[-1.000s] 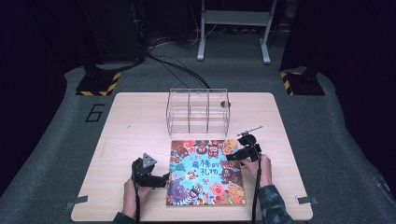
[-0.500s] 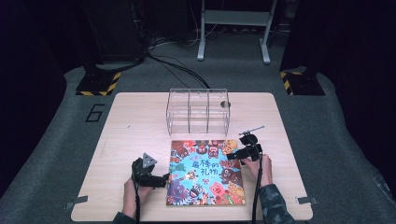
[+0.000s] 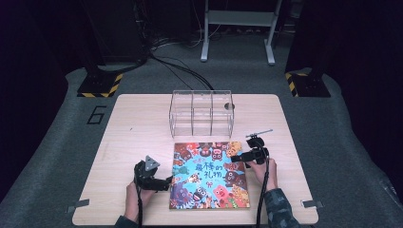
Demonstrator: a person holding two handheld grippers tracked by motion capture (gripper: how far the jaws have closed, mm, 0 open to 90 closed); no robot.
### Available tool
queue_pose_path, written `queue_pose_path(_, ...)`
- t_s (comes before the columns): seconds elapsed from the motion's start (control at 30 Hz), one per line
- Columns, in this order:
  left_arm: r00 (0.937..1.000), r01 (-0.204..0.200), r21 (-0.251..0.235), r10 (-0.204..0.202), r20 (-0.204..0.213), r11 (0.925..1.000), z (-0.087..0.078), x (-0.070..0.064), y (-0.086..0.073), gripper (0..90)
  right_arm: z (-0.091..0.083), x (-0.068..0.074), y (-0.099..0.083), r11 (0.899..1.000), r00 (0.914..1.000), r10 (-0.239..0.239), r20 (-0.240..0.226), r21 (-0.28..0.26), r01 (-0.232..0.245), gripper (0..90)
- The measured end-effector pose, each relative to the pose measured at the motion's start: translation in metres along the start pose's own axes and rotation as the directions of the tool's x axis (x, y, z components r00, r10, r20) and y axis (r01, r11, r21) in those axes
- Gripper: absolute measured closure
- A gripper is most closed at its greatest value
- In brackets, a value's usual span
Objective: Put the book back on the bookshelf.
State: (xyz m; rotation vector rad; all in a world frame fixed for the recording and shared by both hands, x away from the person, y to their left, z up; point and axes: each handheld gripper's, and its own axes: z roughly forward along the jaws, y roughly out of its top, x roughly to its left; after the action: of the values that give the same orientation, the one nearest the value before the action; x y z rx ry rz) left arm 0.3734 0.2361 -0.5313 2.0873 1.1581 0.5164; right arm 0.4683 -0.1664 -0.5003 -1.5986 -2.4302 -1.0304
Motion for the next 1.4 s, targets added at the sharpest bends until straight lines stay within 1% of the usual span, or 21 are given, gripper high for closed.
queue_pose_path(0.1,1.0000,0.004,-0.001,-0.004,-0.001,1.0000,0.000,0.000,0.000,1.8,-0.002,0.003,0.000,1.000,0.9999,0.005,0.009,-0.003,-0.005,32.1)
queue_pose_path(0.17,1.0000,0.002,0.000,-0.002,-0.001,1.0000,0.000,0.000,0.000,1.8,-0.004,0.004,0.000,1.000,0.9998,-0.015,0.011,-0.019,0.015,32.9)
queue_pose_path(0.2,1.0000,0.001,0.000,-0.001,0.000,1.0000,0.000,0.000,0.000,1.8,-0.007,0.006,0.001,1.000,0.9999,-0.003,0.014,-0.016,0.003,33.2)
queue_pose_path(0.3,1.0000,0.008,-0.002,-0.008,0.001,1.0000,0.000,0.000,0.000,1.8,-0.013,0.011,0.002,0.999,0.9996,-0.022,0.018,-0.035,0.023,33.1)
queue_pose_path(0.43,1.0000,0.000,0.004,0.000,0.002,1.0000,0.000,0.000,0.000,1.9,-0.021,0.013,0.003,0.997,0.9993,-0.038,0.002,-0.061,0.038,33.3)
queue_pose_path(0.5,0.9999,0.010,0.003,-0.010,0.004,0.9999,0.000,0.000,0.000,1.9,-0.025,0.015,0.004,0.997,0.9997,-0.018,-0.016,-0.075,0.017,33.3)
queue_pose_path(0.63,1.0000,0.006,0.010,-0.006,0.008,0.9999,-0.001,0.000,0.000,1.9,-0.032,0.015,0.005,0.994,0.9984,-0.022,-0.051,-0.106,0.016,33.2)
queue_pose_path(0.7,1.0000,0.002,0.010,-0.003,0.008,0.9999,-0.001,0.000,0.000,2.0,-0.035,0.017,0.007,0.994,0.9980,-0.019,-0.061,-0.108,0.012,33.1)
queue_pose_path(0.73,0.9999,0.014,0.009,-0.014,0.010,0.9999,-0.001,0.000,0.000,1.9,-0.035,0.018,0.007,0.994,0.9979,-0.023,-0.061,-0.107,0.016,32.3)
queue_pose_path(0.77,0.9999,-0.006,0.012,0.006,0.008,0.9999,-0.001,0.001,0.000,1.9,-0.036,0.019,0.008,0.995,0.9978,-0.018,-0.064,-0.101,0.012,31.6)
queue_pose_path(0.87,0.9999,0.012,0.009,-0.013,0.010,0.9999,-0.001,0.000,0.000,2.0,-0.037,0.020,0.010,0.995,0.9974,-0.030,-0.066,-0.095,0.023,29.2)
queue_pose_path(0.9,1.0000,0.001,0.010,-0.001,0.009,0.9999,-0.001,0.001,0.000,2.0,-0.037,0.021,0.011,0.996,0.9973,-0.024,-0.069,-0.091,0.018,28.3)
queue_pose_path(0.93,0.9999,0.008,0.010,-0.008,0.010,0.9999,-0.001,0.000,0.000,2.0,-0.038,0.022,0.012,0.996,0.9973,-0.022,-0.070,-0.089,0.016,28.3)
queue_pose_path(1.0,1.0000,-0.003,0.011,0.003,0.009,0.9999,-0.001,0.001,0.000,2.0,-0.039,0.022,0.013,0.995,0.9967,-0.037,-0.072,-0.095,0.030,27.6)
queue_pose_path(1.1,1.0000,0.000,0.000,0.000,0.004,1.0000,0.000,0.000,0.000,2.0,-0.042,0.025,0.015,0.995,0.9959,-0.038,-0.082,-0.097,0.030,27.8)
queue_pose_path(1.17,0.9995,-0.029,0.022,0.029,0.008,0.9993,-0.002,0.002,0.000,2.1,-0.045,0.026,0.016,0.994,0.9953,-0.038,-0.089,-0.101,0.029,27.9)
queue_pose_path(1.2,1.0000,-0.002,0.001,0.002,0.005,1.0000,0.000,0.001,0.000,2.1,-0.046,0.026,0.017,0.994,0.9946,-0.040,-0.095,-0.104,0.030,28.1)
queue_pose_path(1.23,0.9998,-0.019,0.013,0.019,0.006,0.9997,-0.001,0.002,0.000,2.1,-0.047,0.026,0.018,0.994,0.9945,-0.038,-0.097,-0.105,0.028,28.9)
queue_pose_path(1.27,1.0000,-0.002,-0.001,0.002,0.002,1.0000,0.000,0.001,0.000,2.1,-0.048,0.027,0.018,0.994,0.9941,-0.032,-0.103,-0.108,0.021,29.4)
queue_pose_path(1.3,0.9996,-0.028,0.018,0.028,0.005,0.9994,-0.002,0.002,0.000,2.1,-0.049,0.027,0.019,0.994,0.9938,-0.034,-0.105,-0.110,0.023,29.8)
queue_pose_path(1.4,0.9996,-0.027,0.018,0.027,0.005,0.9995,-0.002,0.002,0.000,2.1,-0.052,0.028,0.020,0.993,0.9932,-0.043,-0.108,-0.117,0.030,30.4)
